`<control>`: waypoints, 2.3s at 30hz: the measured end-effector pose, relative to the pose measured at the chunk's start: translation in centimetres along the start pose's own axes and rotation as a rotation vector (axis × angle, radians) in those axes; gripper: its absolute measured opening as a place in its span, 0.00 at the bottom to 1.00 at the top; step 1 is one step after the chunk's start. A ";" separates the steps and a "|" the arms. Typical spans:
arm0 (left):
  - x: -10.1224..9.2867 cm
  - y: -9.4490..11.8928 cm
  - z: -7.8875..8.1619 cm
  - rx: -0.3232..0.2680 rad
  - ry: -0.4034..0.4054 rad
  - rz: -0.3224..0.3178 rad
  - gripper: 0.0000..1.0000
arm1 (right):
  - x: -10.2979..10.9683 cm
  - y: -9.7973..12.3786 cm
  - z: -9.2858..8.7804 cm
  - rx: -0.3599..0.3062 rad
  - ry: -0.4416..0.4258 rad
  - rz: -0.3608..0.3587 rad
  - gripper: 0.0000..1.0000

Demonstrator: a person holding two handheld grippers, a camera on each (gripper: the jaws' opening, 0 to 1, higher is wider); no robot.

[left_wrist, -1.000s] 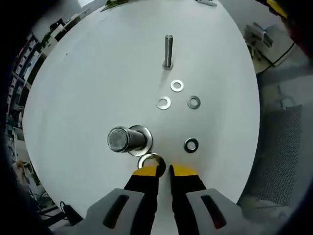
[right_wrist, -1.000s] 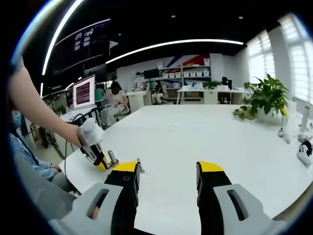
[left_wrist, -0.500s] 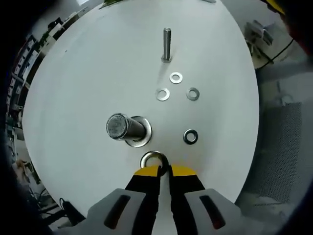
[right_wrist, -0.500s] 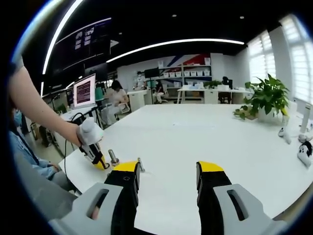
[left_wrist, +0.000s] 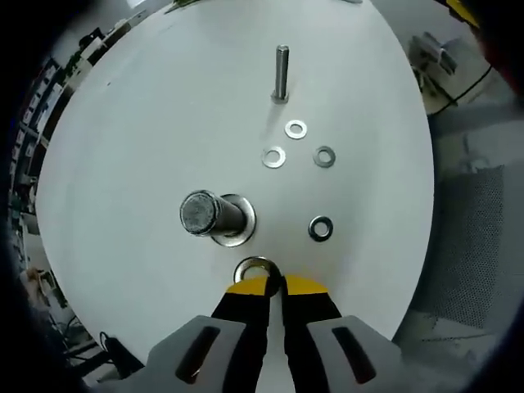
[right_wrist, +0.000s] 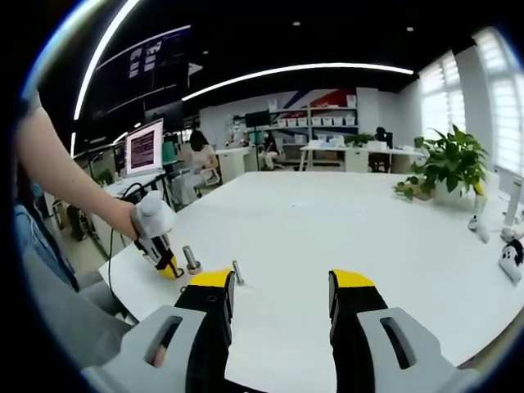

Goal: Place the washer onto the threaded stud by aligning its center hole with the stud, sliding it down to the base, and recovering from edge contact or off-axis alignment until the washer reaches the visible bottom stop.

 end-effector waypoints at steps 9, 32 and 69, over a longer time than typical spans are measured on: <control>0.3 -0.1 0.2 0.028 0.009 -0.024 0.03 | -0.1 -0.3 0.2 0.003 0.013 0.004 0.49; 0.4 -0.1 0.0 0.003 0.032 -0.031 0.03 | 0.1 -0.4 0.1 0.011 0.027 0.011 0.49; -0.5 1.7 -0.9 -0.170 0.058 0.117 0.01 | 0.0 -0.4 -0.2 0.017 0.008 0.008 0.48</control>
Point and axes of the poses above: the point that each gripper's makers call its tool centre point, and the gripper's own axes: y roughly backward along the fingers, x roughly to its left, z roughly out of its top, the point moved 8 cm from there along y, roughly backward along the fingers, and after that the axes turned 8 degrees about z, right-handed, at the moved point
